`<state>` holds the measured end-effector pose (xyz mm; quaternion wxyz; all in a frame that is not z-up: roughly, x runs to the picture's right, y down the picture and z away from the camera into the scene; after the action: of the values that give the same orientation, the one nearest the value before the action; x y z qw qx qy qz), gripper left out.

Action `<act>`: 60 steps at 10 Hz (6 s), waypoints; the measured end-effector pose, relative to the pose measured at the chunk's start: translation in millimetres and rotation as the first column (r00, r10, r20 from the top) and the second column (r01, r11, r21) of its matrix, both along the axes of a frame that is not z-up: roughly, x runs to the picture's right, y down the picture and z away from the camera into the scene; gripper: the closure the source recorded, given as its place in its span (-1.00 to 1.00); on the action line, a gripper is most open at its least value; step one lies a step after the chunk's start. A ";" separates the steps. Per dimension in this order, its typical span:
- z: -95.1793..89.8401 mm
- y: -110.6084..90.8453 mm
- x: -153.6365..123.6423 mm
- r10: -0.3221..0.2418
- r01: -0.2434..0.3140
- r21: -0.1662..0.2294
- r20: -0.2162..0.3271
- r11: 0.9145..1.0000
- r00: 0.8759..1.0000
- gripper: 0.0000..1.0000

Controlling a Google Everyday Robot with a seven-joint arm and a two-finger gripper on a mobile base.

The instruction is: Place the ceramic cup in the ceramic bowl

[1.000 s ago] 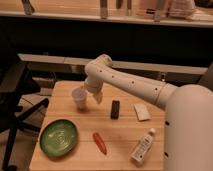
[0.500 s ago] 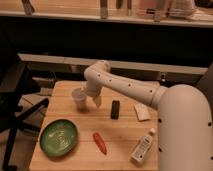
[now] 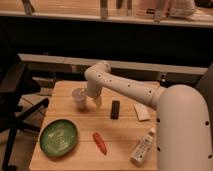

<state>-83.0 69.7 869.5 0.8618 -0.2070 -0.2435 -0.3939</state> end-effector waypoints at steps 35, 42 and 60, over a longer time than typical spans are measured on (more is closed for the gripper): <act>16.2 19.3 -6.3 -0.062 0.063 -0.056 0.023 0.996 0.998 -0.02; -0.1 18.7 -11.3 -0.091 0.093 -0.050 0.037 0.994 0.995 1.00; -91.5 52.2 -57.2 -0.277 0.282 -0.018 0.141 0.959 0.951 1.00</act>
<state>-140.2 122.0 778.0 0.7746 -0.2280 -0.2777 -0.5205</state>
